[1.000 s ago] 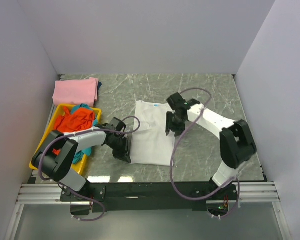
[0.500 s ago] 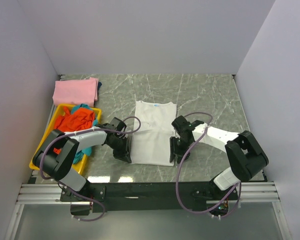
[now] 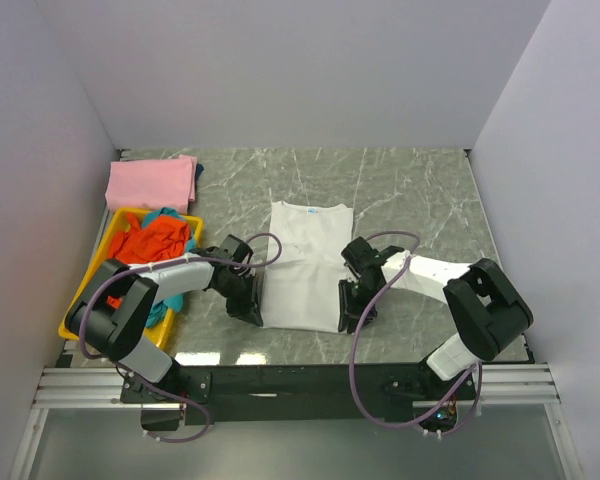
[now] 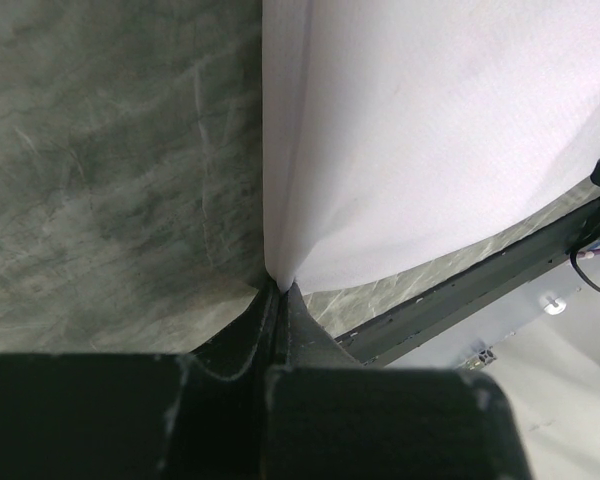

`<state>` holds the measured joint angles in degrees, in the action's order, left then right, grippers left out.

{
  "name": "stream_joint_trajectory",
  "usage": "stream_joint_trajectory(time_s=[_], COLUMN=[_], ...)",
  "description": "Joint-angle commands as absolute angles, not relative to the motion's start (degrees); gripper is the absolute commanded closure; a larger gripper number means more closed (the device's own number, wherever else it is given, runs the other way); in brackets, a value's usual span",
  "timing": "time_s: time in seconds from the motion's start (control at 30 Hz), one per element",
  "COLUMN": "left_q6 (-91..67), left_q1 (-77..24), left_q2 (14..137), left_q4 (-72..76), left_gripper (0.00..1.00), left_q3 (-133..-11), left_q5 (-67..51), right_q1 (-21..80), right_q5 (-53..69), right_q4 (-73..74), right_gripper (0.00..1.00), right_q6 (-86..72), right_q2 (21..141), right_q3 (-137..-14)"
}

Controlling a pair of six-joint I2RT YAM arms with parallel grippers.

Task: Fold and stack the t-shirts
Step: Fold the tshirt

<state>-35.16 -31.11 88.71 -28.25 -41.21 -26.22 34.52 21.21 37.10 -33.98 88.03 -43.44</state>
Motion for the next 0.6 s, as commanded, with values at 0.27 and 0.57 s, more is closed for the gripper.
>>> stream_joint_trajectory(time_s=[0.27, 0.57], left_q6=[-35.2, -39.0], left_q1=[-31.5, -31.5], left_q2=[86.6, 75.7], left_q4=[-28.5, -33.7], left_gripper=[1.0, 1.0], left_q3=[-39.4, -42.7], left_q5=[-23.4, -17.3], right_q1=[35.3, 35.4], right_q5=[21.1, 17.3], right_q4=[36.6, 44.7], right_gripper=[0.89, 1.0], right_q6=[-33.6, -35.5], right_q2=[89.6, 81.7], right_q3=[-43.2, -49.5])
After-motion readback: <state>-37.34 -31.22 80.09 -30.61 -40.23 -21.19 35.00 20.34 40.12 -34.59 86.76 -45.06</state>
